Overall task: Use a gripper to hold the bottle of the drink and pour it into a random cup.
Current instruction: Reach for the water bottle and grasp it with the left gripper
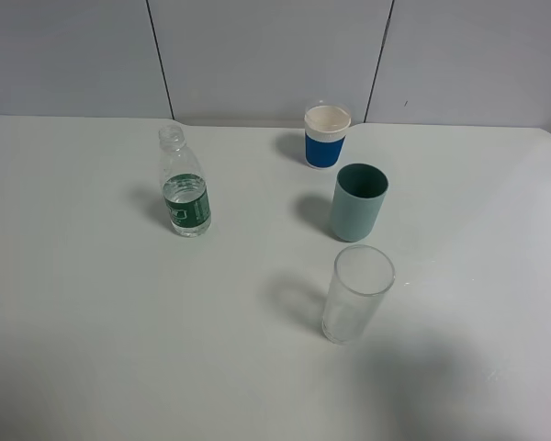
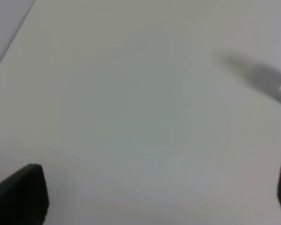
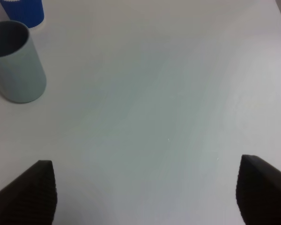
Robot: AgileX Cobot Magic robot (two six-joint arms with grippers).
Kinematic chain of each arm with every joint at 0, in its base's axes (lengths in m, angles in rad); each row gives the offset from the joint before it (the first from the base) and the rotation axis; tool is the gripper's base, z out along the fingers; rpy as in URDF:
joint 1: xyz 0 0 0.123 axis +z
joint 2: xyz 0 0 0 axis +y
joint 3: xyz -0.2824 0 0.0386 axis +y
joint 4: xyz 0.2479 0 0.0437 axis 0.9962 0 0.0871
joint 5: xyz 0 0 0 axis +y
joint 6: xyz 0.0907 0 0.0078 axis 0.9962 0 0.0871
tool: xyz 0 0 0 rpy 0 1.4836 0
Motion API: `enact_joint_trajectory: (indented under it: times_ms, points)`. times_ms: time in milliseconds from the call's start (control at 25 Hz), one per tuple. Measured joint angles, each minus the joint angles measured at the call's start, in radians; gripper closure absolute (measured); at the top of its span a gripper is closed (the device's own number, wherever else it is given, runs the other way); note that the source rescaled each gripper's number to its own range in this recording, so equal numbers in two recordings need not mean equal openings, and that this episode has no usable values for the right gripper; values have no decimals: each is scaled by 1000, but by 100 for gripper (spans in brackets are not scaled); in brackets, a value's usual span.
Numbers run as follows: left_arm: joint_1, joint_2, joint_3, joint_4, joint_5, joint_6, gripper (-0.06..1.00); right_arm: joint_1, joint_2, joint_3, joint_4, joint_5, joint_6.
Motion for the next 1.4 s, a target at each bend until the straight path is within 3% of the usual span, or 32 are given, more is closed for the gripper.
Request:
enact_joint_trajectory:
  times_ms: [1400]
  points:
    - [0, 0, 0, 0, -1, 0, -6, 0, 0, 0, 0, 0, 0]
